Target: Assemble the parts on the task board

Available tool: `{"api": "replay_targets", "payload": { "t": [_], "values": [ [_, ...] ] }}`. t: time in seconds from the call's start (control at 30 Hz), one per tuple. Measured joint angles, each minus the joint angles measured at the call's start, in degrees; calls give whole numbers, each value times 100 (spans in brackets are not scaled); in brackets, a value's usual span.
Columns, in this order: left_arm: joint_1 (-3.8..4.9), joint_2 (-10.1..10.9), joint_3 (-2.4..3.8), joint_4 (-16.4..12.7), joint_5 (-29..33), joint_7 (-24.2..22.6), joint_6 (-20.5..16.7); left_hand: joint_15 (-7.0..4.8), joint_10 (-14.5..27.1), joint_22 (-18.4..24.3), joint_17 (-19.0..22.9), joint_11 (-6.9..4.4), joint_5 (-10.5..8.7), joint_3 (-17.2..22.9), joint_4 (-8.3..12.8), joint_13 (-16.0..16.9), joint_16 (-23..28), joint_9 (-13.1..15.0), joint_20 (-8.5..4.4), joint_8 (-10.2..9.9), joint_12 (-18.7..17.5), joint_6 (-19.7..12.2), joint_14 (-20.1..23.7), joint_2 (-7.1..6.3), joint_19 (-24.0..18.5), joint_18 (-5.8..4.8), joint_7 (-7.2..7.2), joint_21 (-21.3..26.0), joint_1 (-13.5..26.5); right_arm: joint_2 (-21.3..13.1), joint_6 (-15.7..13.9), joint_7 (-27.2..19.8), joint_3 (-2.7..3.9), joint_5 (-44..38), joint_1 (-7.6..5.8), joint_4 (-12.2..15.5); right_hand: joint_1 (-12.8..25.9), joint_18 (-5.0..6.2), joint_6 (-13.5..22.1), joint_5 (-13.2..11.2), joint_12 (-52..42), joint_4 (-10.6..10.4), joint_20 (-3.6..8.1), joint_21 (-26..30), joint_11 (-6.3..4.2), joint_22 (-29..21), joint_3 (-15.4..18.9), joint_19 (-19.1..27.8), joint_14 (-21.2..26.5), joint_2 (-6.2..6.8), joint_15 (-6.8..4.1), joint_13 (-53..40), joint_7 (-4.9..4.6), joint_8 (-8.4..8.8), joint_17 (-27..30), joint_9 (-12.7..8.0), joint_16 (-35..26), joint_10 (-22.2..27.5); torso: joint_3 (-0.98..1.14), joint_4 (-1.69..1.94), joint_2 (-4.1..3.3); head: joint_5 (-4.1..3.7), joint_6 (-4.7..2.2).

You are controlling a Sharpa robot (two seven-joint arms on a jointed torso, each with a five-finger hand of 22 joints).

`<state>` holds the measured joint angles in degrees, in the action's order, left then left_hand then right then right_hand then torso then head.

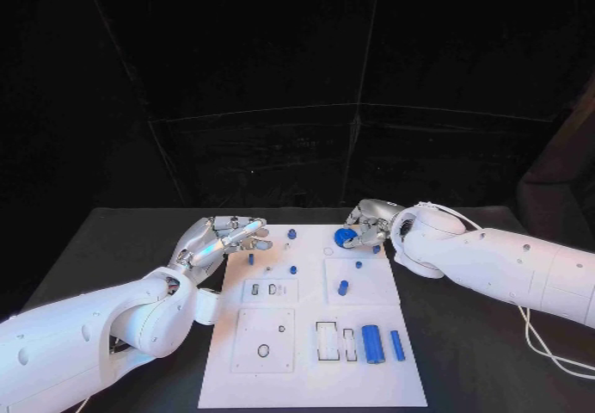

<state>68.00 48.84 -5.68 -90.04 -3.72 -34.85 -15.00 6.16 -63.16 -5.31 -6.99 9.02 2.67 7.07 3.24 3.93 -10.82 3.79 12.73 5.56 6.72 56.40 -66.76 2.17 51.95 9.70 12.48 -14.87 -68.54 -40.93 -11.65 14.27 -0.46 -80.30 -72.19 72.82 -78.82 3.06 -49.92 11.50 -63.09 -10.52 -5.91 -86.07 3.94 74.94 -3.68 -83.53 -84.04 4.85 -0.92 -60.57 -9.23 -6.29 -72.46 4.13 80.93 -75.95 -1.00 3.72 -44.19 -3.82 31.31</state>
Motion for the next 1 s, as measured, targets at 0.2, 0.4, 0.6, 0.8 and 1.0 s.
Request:
{"api": "replay_targets", "payload": {
  "t": [0.2, 0.4, 0.6, 0.8, 1.0],
  "values": [
    [0, 13, -3, 1, 8, 2, 9, 0, 0, 0, 0, 0, 0, 0, 0, 0, 0, 0, 0, 0, 0, 0, 0, 0, 0, 0, 0, 0, 0, 4, -22, 40, 2, -46, -2, -9, -96, -89, -165, 36, -1064, -26, -1, -136, -7, 0, 26, -15, 0, -96, 0, -1149, 21, -119, -250, 30, 241, -469, -2, 0, 0, -5, 5],
    [0, 19, -5, 0, 15, 5, 14, 0, 0, 0, 0, 0, 0, 0, 0, 0, 0, 0, 0, 0, 0, 0, 0, 0, 0, 0, 0, 0, 0, 4, -18, 71, 4, -104, -4, -11, -158, -89, -306, 35, -1369, -3, -1, -177, -26, -1, 39, -15, 0, -158, 0, -1435, 41, -170, -250, 37, 300, -584, -3, 0, 0, -12, 14],
    [0, 22, -5, -1, 20, 8, 20, 0, 0, 6, 0, 0, 0, -16, 17, 0, 21, 0, 0, 0, 0, 0, 0, 0, 0, 0, 0, 0, 0, 23, -12, 92, 8, -190, -7, -3, -282, -154, -464, -103, -1651, 161, -2, -219, -44, -1, -94, -15, 0, -281, 0, -1443, 58, -236, -250, 10, 373, -752, -3, 0, 0, -17, 23],
    [0, 24, -6, -1, 24, 15, 31, 0, 0, 6, 1, 0, 0, -16, 17, 0, 22, 0, 0, 0, 0, 0, 0, 0, 0, 0, 0, 0, 0, 65, -38, 186, 4, -349, -10, 34, -347, -178, -476, -138, -1717, 223, -2, -219, -36, -1, -156, -14, 0, -346, 0, -1447, 57, -235, -249, 12, 393, -778, -1, -1, -3, -18, 30],
    [0, 25, -6, -1, 25, 23, 51, 0, 0, 6, 1, 0, 0, -16, 17, 0, 21, 0, 0, 0, 0, 0, 0, 23, 0, 0, 0, 0, -22, 84, -102, 316, -3, -608, 8, 152, -353, -177, -522, -149, -1830, 223, -2, -270, -36, -1, -156, -14, 0, -352, 0, -1445, 67, -228, -249, 12, 435, -778, -1, -2, -3, -21, 30]
  ]
}}
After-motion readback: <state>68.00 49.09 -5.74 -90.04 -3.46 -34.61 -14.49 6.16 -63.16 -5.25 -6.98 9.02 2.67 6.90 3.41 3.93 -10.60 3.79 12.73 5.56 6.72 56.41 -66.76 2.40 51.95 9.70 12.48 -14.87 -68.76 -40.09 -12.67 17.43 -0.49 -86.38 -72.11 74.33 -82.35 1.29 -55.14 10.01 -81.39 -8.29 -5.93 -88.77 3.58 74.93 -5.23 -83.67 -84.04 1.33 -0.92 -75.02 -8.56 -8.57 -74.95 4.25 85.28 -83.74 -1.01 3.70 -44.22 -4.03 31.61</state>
